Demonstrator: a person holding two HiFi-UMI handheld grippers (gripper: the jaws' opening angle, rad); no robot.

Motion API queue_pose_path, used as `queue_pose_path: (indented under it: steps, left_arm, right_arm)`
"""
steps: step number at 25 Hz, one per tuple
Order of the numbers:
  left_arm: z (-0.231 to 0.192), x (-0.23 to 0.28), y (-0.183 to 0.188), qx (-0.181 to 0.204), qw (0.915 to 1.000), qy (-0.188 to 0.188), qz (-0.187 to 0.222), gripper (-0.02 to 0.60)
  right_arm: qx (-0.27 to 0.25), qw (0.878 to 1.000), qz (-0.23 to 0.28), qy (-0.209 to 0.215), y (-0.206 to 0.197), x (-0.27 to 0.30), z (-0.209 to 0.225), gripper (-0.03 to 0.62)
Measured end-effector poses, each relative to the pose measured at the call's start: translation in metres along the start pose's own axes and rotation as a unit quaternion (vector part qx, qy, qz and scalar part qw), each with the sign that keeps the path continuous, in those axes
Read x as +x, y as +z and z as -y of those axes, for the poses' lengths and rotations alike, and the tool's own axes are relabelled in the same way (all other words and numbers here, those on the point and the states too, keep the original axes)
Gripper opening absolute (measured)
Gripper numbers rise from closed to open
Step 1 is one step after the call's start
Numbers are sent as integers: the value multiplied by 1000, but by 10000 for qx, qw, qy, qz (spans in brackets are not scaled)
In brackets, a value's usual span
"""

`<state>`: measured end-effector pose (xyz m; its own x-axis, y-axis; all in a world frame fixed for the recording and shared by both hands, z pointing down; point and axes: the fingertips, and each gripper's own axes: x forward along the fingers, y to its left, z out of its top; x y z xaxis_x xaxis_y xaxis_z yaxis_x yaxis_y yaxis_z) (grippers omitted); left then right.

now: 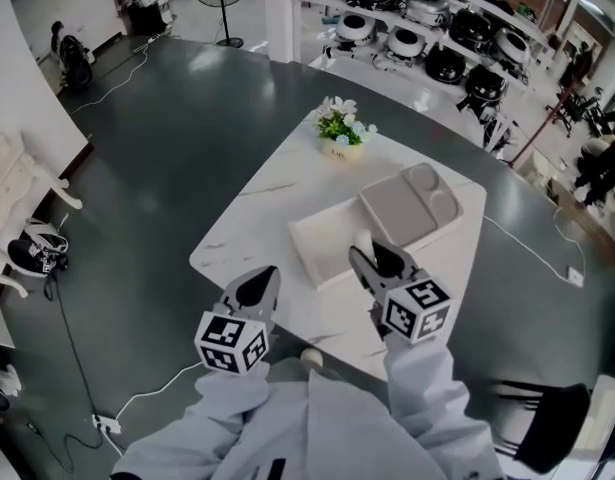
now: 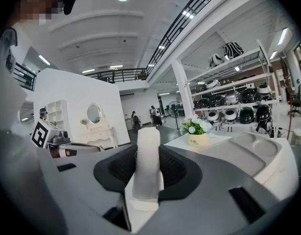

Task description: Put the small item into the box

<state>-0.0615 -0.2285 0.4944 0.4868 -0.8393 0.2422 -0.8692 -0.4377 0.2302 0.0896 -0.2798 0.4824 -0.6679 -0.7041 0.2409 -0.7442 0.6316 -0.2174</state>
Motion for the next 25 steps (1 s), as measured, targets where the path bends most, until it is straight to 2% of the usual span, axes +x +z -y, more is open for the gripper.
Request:
queue_pose_path:
  steps: [8,14,20,25]
  left_arm:
    - [-23,31,-10,-225,9992,-26,-328,-2]
    - [-38,57,-29,-416,9970,-121,-642,-2]
    - [-51,73,-41,-617,9948,-181,-794,-2]
    - [-58,82,-47,-696,9935,-205,-879,-2]
  right_arm:
    - [-35,9969,-789,61,-20,49,16,120]
    - [-211,9887,-1487,-4,-43,87,31,120]
    - [-153,9754,-2198,24,-70,119,37,120]
    - [-202,9554,-2943,108,-98,139,41,120]
